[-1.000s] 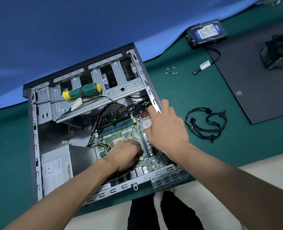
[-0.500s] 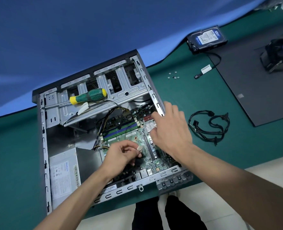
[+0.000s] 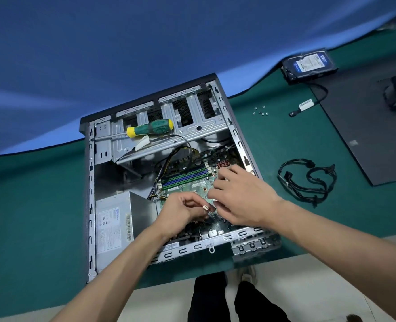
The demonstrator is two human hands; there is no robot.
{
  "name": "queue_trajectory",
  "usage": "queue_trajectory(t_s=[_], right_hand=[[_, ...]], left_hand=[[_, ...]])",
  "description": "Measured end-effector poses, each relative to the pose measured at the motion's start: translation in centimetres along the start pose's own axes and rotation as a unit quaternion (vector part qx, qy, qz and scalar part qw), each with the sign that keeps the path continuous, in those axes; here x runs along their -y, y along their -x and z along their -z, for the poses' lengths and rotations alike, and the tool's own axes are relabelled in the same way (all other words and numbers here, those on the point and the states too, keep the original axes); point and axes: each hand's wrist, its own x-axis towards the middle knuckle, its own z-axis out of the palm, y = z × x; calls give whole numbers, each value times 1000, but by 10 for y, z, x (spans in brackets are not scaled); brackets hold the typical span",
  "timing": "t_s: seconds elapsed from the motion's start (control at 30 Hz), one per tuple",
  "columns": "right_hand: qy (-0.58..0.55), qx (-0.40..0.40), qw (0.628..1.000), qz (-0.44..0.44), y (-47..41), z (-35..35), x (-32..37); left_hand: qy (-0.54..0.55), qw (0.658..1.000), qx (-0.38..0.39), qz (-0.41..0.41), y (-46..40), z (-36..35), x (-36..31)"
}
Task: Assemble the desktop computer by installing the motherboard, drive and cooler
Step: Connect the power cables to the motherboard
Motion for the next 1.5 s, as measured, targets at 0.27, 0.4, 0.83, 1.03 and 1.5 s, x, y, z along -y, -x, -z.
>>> queue_trajectory(t_s=[0.27, 0.4, 0.83, 1.03, 1.5], right_hand=[[-31, -4, 1000, -3, -2, -4, -2], [-44, -144, 973, -173, -2, -8, -8], [-142, -121, 892, -412, -13, -10, -16], [-143, -108, 897, -404, -14, -9, -16], [-155, -103, 893, -409, -15, -8, -16]], left_hand=[[7, 1000, -14, 21, -4, -2, 2], [-57, 998, 2, 34, -12, -5, 7], [-516, 844, 144, -41, -52, -15, 10], [-559, 810, 155, -90, -48, -17, 17], [-560, 807, 165, -89, -46, -25, 13]])
